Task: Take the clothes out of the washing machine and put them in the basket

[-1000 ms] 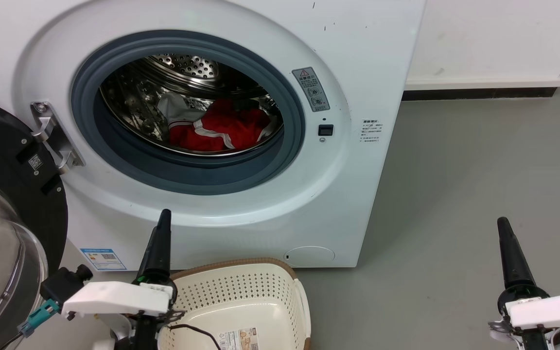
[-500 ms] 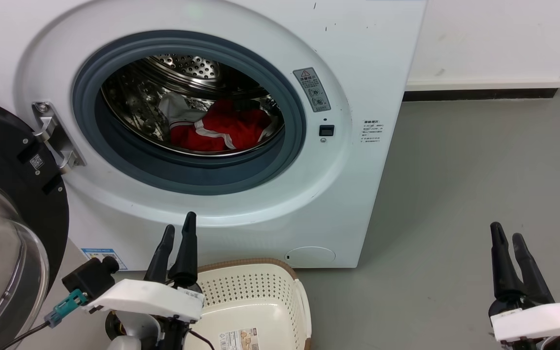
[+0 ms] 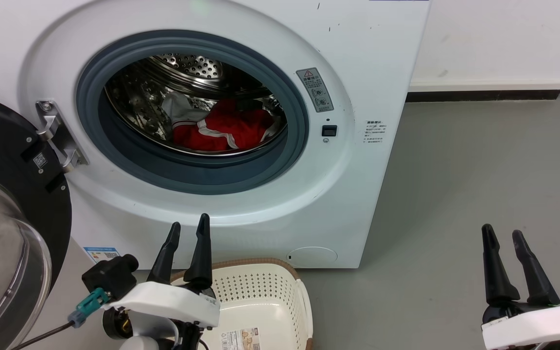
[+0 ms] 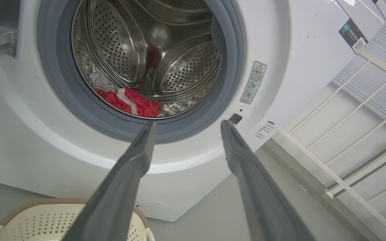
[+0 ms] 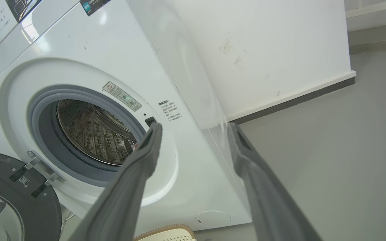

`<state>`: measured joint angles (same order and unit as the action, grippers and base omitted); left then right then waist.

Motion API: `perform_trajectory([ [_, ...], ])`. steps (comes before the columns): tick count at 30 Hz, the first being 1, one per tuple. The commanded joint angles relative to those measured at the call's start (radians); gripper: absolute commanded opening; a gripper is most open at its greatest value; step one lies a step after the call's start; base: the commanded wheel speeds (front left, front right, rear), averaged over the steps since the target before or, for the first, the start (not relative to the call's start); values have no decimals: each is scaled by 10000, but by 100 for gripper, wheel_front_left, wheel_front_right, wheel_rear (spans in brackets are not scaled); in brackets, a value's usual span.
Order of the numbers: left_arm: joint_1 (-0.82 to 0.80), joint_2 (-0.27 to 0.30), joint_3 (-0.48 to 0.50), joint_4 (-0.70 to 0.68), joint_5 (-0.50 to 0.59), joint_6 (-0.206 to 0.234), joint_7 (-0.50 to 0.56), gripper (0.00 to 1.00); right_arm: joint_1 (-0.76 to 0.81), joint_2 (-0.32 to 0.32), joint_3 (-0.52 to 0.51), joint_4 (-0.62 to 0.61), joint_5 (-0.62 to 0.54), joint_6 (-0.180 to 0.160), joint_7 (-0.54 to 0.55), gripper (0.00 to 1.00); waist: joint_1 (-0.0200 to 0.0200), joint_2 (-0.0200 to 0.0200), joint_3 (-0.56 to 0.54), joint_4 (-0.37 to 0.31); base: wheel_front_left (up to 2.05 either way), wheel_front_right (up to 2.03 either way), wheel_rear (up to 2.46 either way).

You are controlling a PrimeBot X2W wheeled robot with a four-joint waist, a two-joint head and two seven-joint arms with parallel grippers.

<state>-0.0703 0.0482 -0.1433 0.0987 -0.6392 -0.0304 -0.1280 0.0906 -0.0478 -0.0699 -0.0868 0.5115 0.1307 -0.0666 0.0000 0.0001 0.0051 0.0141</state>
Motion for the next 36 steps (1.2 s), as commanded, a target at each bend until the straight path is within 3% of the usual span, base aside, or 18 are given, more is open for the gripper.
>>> perform_trajectory([
  [1, -56, 23, -53, -132, 267, 42, -101, 100, 56, -41, 25, -197, -253, 0, -14, 100, 0, -1, 1, 4, 0, 0, 0],
  [36, 172, 27, -540, -407, 3934, 415, -915, 100, 780, -40, -59, -1093, -3745, -1, 85, 100, 0, -1, 22, 149, 0, 0, 0],
])
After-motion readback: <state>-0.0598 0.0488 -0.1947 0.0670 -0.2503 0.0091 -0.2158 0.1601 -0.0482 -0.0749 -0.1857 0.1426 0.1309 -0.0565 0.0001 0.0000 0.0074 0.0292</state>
